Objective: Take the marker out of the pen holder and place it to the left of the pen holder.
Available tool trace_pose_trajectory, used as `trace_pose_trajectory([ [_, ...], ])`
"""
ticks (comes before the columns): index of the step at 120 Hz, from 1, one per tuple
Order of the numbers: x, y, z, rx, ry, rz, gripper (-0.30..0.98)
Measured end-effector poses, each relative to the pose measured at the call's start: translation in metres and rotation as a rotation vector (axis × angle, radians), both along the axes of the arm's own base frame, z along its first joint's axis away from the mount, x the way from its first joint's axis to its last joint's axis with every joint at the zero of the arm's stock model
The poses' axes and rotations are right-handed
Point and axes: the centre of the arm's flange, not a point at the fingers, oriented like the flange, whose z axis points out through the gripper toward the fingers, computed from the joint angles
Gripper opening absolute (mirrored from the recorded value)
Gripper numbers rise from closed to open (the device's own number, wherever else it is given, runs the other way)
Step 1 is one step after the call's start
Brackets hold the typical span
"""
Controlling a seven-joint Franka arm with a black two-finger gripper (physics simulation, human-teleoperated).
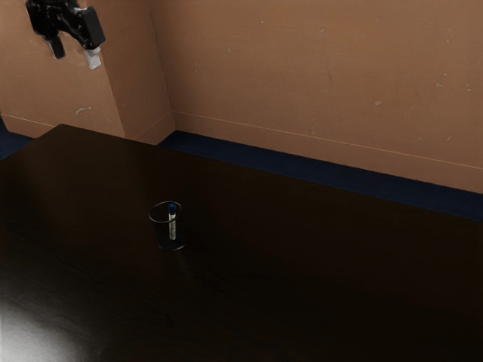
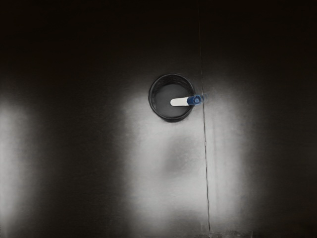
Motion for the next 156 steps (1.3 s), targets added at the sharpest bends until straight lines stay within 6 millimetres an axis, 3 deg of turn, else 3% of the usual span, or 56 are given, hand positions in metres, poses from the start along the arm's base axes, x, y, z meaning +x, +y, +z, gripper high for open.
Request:
trace_pose_trajectory([
  [10, 0.005, -0.100, -0.009, -0.002, 0.026, -0.185, 0.68],
  [14, 0.004, -0.123, -0.013, -0.001, 0.037, -0.224, 0.68],
  [18, 0.003, -0.128, -0.015, 0.003, 0.045, -0.229, 0.68],
  [24, -0.002, -0.114, -0.021, 0.015, 0.053, -0.189, 0.68],
  [40, 0.024, -0.067, -0.181, 0.016, 0.234, -0.080, 0.68],
  [53, 0.052, -0.009, -0.249, -0.039, 0.239, 0.036, 0.68],
  [62, 0.079, 0.054, -0.304, -0.099, 0.229, 0.153, 0.69],
  [66, 0.090, 0.072, -0.324, -0.113, 0.223, 0.193, 0.69],
  [80, 0.123, 0.068, -0.376, -0.123, 0.206, 0.232, 0.69],
  [88, 0.132, 0.064, -0.389, -0.121, 0.191, 0.248, 0.69],
  [115, 0.159, 0.017, -0.386, -0.013, 0.102, 0.155, 0.69],
  [128, 0.162, 0.013, -0.395, 0.011, 0.084, 0.147, 0.69],
  [141, 0.161, 0.008, -0.424, 0.016, 0.095, 0.142, 0.69],
  [156, 0.165, 0.005, -0.430, 0.016, 0.074, 0.147, 0.69],
])
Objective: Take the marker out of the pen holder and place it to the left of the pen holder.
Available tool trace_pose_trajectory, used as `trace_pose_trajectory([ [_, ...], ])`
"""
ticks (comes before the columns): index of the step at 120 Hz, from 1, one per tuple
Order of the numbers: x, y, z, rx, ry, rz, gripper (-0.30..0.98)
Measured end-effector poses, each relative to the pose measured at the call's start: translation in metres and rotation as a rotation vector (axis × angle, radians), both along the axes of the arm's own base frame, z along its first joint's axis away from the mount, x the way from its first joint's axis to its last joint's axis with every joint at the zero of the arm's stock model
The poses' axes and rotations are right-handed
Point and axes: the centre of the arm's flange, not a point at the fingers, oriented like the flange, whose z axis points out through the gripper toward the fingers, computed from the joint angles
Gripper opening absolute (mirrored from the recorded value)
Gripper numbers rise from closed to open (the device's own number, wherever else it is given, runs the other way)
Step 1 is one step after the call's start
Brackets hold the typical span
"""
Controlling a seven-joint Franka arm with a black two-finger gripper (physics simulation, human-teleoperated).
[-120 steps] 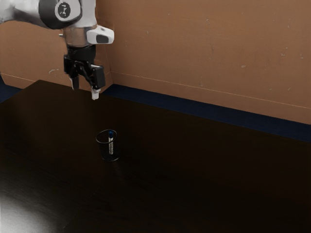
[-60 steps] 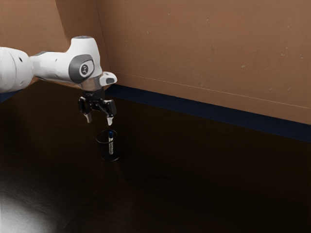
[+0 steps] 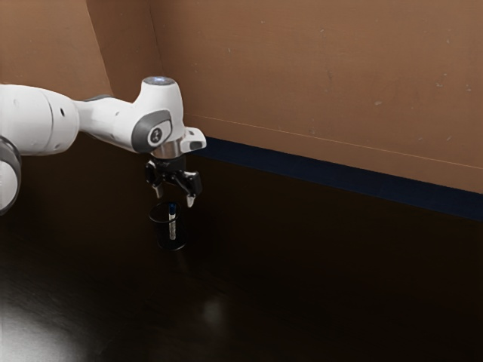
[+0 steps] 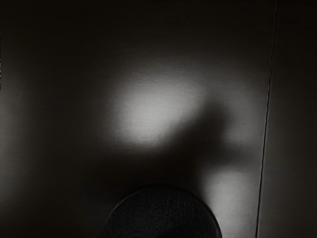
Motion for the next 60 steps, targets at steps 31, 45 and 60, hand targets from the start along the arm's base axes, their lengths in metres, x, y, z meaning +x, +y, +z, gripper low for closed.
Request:
trace_pose_trajectory([
  [31, -0.020, -0.008, 0.005, 0.003, -0.006, 0.010, 0.69],
  [45, -0.025, -0.013, 0.006, 0.003, -0.010, 0.011, 0.69],
  [60, -0.036, -0.024, 0.008, 0.004, -0.005, 0.004, 0.69],
])
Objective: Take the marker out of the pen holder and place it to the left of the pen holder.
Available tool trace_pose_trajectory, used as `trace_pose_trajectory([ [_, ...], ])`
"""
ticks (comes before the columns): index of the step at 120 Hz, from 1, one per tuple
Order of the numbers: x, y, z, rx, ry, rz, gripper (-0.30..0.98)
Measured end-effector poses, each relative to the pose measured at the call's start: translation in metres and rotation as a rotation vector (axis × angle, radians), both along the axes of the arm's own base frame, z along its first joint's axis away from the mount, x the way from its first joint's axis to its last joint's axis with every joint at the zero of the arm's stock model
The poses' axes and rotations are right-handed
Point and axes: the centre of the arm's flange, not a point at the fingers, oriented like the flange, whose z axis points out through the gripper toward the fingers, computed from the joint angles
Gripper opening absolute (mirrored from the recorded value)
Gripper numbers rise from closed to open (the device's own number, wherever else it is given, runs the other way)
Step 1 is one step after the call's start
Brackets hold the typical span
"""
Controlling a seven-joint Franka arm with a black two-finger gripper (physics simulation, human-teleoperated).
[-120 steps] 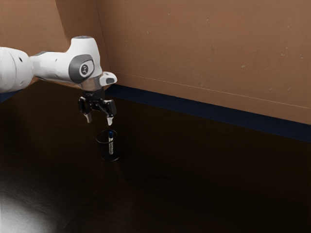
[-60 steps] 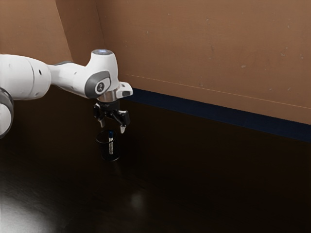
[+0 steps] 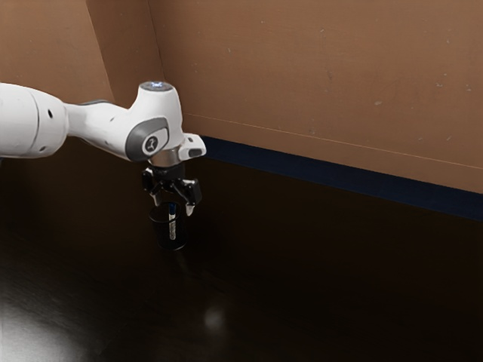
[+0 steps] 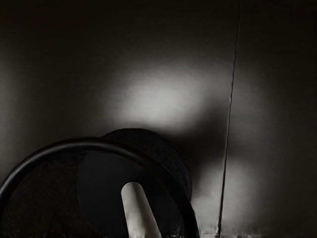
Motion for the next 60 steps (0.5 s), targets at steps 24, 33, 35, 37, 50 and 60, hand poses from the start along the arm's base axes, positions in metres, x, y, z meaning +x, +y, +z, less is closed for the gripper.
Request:
trace_pose_trajectory([
  [24, -0.013, -0.005, -0.001, 0.003, 0.012, 0.008, 0.69],
  [33, -0.016, -0.005, 0.001, 0.005, 0.010, 0.013, 0.69],
  [35, -0.017, -0.005, 0.002, 0.005, 0.009, 0.014, 0.69],
  [37, -0.018, -0.005, 0.003, 0.006, 0.009, 0.014, 0.69],
  [50, -0.019, -0.005, 0.004, 0.007, 0.007, 0.019, 0.69],
  [60, -0.019, -0.006, 0.004, 0.007, 0.006, 0.022, 0.67],
])
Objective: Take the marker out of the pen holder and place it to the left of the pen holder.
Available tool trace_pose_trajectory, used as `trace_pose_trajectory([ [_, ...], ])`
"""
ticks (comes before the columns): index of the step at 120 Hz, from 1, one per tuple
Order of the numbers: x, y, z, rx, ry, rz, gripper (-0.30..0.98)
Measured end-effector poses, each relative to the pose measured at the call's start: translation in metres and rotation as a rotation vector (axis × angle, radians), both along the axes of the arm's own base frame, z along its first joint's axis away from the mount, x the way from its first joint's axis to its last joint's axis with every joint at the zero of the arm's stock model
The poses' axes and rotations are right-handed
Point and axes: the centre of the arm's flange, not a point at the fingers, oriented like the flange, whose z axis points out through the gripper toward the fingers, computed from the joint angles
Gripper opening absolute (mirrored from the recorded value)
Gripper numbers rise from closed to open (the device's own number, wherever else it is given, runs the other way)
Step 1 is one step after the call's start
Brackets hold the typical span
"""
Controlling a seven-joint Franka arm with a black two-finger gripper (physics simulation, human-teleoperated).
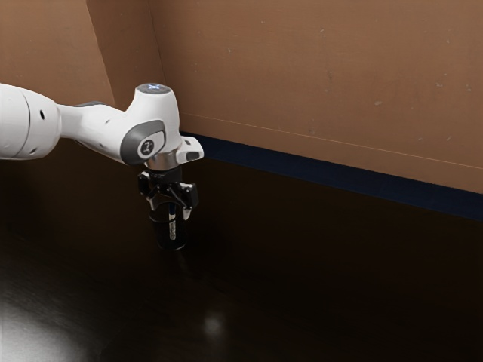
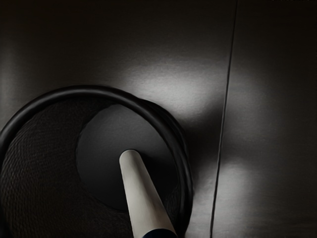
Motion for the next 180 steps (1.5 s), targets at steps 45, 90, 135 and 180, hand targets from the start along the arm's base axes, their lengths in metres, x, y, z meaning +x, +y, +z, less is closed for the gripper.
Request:
trace_pose_trajectory([
  [45, 0.002, -0.008, 0.001, 0.027, 0.012, -0.008, 0.59],
  [90, 0.003, -0.012, 0.004, 0.041, 0.012, 0.005, 0.28],
  [135, 0.004, -0.012, 0.010, 0.051, 0.002, 0.030, -0.04],
  [180, -0.004, 0.003, 0.040, 0.081, -0.007, 0.089, -0.08],
])
